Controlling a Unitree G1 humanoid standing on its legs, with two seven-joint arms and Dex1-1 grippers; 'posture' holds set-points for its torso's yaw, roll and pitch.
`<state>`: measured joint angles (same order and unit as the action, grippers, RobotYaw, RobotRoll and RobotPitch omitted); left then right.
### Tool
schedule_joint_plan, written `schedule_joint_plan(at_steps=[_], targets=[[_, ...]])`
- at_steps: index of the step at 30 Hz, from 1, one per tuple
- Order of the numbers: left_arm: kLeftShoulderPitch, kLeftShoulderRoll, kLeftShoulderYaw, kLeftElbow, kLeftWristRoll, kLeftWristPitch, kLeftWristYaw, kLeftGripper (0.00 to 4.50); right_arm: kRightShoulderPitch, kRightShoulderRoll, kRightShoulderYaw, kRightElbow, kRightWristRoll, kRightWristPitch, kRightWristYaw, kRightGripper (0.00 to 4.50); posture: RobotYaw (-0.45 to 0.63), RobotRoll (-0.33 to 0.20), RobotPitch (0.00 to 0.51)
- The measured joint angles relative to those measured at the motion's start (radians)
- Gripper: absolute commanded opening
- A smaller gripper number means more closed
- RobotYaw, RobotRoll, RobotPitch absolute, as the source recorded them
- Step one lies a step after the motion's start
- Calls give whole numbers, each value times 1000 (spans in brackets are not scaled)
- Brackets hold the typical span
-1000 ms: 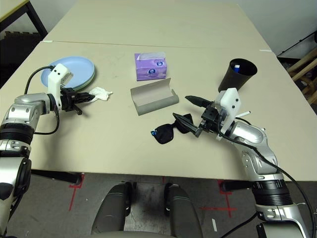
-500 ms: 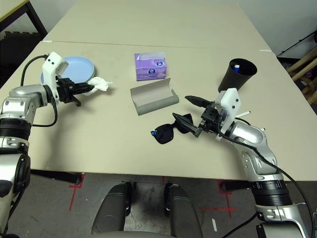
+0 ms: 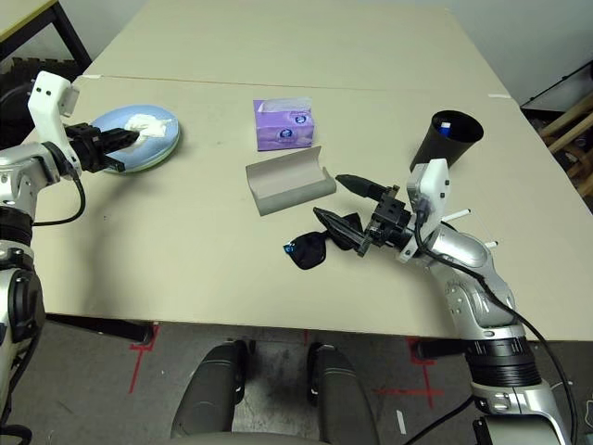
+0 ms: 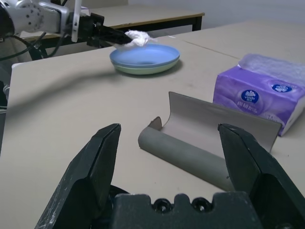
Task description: Organize and tidy the items on the table.
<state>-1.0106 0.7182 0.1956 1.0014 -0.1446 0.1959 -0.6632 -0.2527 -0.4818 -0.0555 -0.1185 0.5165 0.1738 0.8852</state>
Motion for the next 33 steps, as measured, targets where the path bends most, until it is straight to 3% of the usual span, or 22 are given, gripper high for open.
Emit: schedule_joint_plan(at_steps=[9, 10, 21, 33], targets=[[-8, -46, 26, 30, -10, -146, 17, 4255, -9, 2, -1, 0, 0, 6, -14, 4500, 170, 0, 157], [-8, -47, 26, 29, -11, -149, 11, 4469, -9, 5, -3, 0, 0, 6, -19, 4500, 170, 0, 157], [48, -64, 27, -21, -54, -111, -88, 4469, -15, 35, -30, 1, 19, -30, -22, 4500, 174, 0, 155], [158, -66, -12, -168, -130, -151, -540, 4469, -17, 21, -33, 3, 17, -32, -13, 4500, 165, 0, 180]])
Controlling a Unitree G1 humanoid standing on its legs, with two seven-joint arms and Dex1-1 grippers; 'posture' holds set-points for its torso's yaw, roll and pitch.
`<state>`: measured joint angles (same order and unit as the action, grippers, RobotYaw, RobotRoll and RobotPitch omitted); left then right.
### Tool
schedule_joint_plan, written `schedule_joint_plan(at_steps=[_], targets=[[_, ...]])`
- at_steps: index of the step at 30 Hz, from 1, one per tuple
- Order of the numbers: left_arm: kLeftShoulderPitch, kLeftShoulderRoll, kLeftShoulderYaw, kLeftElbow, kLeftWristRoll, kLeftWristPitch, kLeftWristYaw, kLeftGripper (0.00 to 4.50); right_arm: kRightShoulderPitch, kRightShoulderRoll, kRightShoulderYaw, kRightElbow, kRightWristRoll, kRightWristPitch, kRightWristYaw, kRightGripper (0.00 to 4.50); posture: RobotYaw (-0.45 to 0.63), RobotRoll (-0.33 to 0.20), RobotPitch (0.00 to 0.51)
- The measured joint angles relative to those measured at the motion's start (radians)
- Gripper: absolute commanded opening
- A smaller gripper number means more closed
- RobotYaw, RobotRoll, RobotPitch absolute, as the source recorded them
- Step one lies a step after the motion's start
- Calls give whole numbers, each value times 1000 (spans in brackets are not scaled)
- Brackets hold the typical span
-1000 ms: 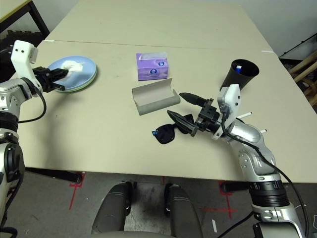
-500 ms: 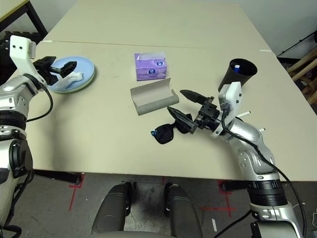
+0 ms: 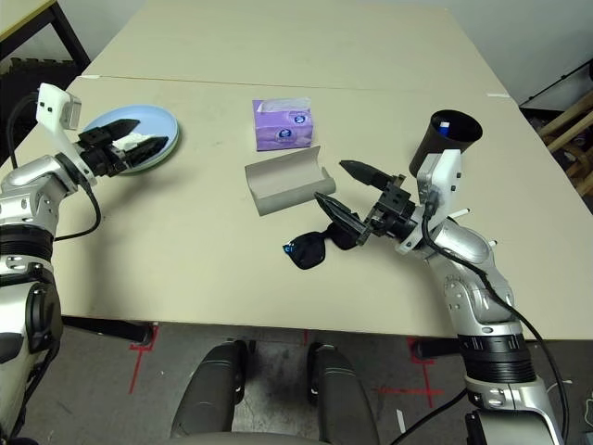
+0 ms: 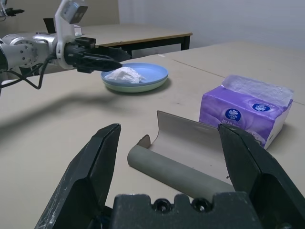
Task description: Organize and tidy the items on the table.
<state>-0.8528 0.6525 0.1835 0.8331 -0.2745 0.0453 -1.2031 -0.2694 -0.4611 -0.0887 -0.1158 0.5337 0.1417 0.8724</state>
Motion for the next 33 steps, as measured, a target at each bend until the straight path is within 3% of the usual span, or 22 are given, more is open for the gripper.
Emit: schedule_joint_plan(at_steps=[13, 21, 33], targets=[[26, -25, -103, 1, 23, -202, -224, 4469, -2, -58, -21, -1, 5, 20, 27, 4500, 151, 0, 215], [112, -49, -128, -110, -16, -206, -356, 4469, -31, -97, -23, -1, 16, 44, 66, 4500, 131, 0, 231], [138, -90, -184, -189, -48, -277, -395, 4469, -92, -121, -15, -23, 22, 105, 105, 4500, 112, 0, 223]])
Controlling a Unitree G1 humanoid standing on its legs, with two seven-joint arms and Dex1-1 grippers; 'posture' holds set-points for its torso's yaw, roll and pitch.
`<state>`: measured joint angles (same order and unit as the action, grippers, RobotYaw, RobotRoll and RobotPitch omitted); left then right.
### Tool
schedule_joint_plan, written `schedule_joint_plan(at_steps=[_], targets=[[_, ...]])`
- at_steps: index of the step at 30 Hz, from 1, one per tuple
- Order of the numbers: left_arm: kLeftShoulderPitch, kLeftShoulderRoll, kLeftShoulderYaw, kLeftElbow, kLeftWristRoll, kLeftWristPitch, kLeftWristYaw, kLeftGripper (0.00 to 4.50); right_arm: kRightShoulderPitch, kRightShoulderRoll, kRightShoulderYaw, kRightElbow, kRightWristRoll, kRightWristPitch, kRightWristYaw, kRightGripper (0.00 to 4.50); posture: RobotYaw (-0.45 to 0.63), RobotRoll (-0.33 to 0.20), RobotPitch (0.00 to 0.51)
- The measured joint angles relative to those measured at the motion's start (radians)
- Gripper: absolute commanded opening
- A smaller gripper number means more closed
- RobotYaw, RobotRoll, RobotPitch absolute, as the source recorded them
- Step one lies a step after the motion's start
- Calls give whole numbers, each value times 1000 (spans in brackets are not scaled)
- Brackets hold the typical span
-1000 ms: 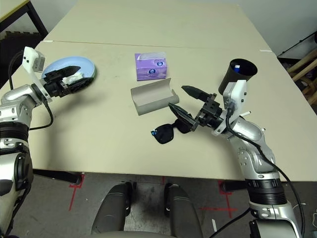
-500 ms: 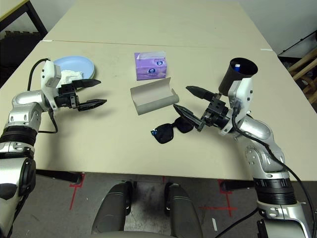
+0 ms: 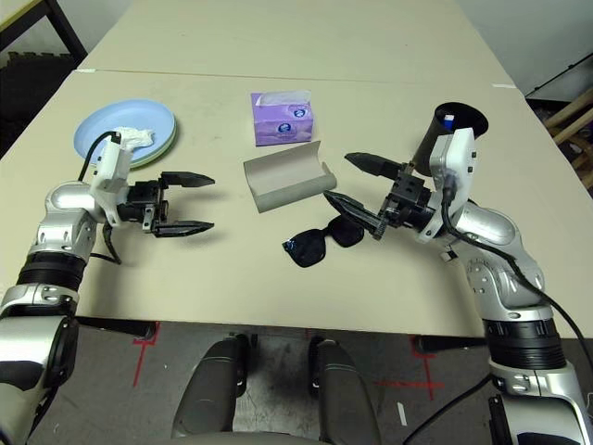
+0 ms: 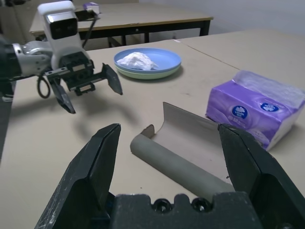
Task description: Organize and tidy the items on the table.
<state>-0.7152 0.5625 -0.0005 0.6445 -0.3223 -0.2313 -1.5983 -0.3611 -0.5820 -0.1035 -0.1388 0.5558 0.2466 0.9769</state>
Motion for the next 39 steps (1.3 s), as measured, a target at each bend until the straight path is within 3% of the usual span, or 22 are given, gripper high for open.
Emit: schedule_joint_plan(at_steps=[7, 12, 19, 26, 39], targets=[[-1, 1, -40, 1, -20, -21, 0, 4469, -27, -80, 72, -9, -76, -7, 69, 4500, 108, 0, 217], [-5, 1, -61, 3, -41, -41, -1, 4469, -83, -156, 120, -35, -121, 98, 68, 4500, 117, 0, 208], [-11, -7, -55, 0, -80, -48, -1, 4469, -128, -286, 263, -97, -238, 186, 144, 4500, 129, 0, 210], [-4, -15, -46, -17, -113, -17, -1, 4469, -199, -324, 381, -96, -368, 140, 235, 4500, 130, 0, 215], [-1, -48, -35, -39, -121, 12, -1, 4469, -361, -307, 481, 15, -560, -60, 343, 4500, 131, 0, 213]])
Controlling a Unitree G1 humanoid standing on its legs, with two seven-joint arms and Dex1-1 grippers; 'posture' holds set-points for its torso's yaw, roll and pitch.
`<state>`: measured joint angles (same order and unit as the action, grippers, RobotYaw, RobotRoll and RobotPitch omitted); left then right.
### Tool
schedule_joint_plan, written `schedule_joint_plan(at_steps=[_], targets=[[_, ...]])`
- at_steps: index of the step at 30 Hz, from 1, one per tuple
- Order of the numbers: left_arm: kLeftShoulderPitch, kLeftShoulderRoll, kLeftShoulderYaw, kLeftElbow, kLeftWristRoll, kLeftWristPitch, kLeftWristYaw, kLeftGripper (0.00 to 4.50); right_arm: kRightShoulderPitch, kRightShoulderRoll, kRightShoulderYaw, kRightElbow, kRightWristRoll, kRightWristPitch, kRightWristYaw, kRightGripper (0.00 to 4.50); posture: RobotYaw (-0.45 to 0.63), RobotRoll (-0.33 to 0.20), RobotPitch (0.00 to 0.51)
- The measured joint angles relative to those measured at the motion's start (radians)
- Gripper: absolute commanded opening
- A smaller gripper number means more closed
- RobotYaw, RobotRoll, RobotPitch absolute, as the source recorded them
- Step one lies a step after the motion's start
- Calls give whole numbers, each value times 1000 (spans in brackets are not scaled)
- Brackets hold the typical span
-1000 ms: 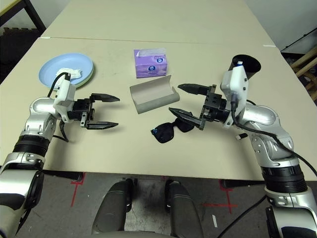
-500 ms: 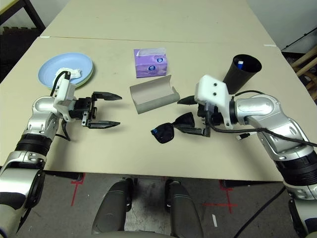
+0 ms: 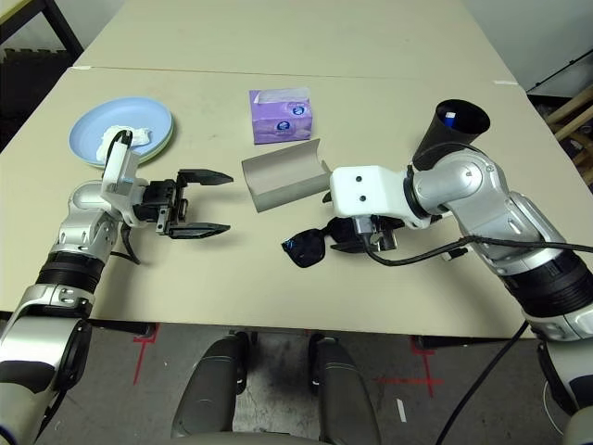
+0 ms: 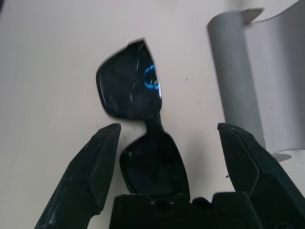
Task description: Organize and tidy the items on the table.
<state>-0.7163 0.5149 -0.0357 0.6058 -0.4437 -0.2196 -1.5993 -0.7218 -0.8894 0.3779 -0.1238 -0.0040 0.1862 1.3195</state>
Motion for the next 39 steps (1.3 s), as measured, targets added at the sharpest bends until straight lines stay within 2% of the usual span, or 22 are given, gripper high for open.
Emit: schedule_joint_plan(at_steps=[7, 15, 23, 39], targets=[[2, -3, 0, -2, 0, 2, 0, 4469, -11, 8, 27, 44, -86, -88, 39, 4500, 130, 0, 217], [17, 0, -16, -3, 0, -2, 0, 4469, -54, 21, 37, -73, -167, 67, 60, 4500, 112, 0, 220], [17, 9, -50, 2, 0, -22, 0, 4469, -101, 77, 76, -80, -216, 157, 72, 4500, 110, 0, 218], [21, 50, -113, 2, -6, -47, -1, 4469, -151, 107, 126, -85, -270, 164, 116, 4500, 117, 0, 221]])
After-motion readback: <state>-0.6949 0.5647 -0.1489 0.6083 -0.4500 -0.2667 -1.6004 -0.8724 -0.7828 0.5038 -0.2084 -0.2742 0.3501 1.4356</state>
